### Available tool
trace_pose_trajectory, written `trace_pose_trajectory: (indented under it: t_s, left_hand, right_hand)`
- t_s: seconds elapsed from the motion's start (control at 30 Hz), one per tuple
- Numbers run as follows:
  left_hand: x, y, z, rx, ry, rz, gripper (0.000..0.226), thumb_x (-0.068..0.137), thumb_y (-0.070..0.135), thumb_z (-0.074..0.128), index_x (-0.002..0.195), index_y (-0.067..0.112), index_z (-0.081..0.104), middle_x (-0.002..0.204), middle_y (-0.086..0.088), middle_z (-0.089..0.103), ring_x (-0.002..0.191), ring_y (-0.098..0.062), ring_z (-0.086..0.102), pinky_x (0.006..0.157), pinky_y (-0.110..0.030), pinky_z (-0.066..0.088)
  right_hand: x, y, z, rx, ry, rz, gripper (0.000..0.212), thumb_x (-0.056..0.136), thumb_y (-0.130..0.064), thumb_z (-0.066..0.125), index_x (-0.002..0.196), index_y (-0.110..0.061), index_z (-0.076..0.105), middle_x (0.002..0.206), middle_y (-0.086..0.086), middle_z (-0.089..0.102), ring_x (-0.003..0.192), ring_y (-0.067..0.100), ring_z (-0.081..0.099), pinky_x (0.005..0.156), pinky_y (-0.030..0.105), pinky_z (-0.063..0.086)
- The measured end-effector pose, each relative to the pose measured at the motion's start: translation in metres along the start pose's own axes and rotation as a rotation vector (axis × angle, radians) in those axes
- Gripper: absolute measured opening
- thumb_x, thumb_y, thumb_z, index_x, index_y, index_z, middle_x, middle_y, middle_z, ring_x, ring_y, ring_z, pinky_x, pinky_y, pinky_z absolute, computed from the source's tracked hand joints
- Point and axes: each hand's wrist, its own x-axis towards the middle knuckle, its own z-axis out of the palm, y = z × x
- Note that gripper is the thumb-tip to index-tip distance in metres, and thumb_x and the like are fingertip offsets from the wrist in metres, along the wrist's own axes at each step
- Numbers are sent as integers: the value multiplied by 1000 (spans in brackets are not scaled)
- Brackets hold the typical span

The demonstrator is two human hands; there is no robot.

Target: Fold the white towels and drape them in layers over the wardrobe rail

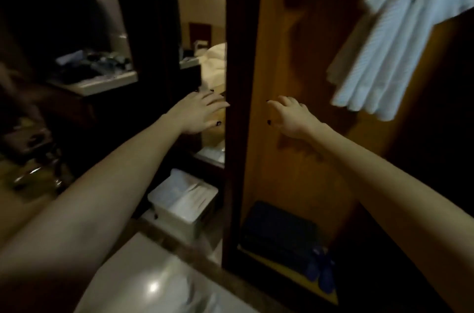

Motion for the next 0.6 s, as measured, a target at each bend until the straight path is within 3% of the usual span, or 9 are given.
trace_pose_trajectory:
  t_s: [0.3,0.6]
  left_hand:
    - [-164,-112,132,-34,-257,-205,64,98,52,40,153,31,16,161,1,17,148,-24,12,118,-44,18]
    - [-216,-251,235,-83,-352,-200,65,98,47,45,153,27,17,160,-1,20,147,-25,17,117,-43,20]
  right_hand:
    - [72,-196,124,83,-210,-197,61,98,-37,50,152,-20,27,155,12,27,143,34,22,111,51,27]
    - [171,-322,240,219,-383,-64,63,95,-35,54,150,-14,31,150,20,35,137,40,33,109,52,34]
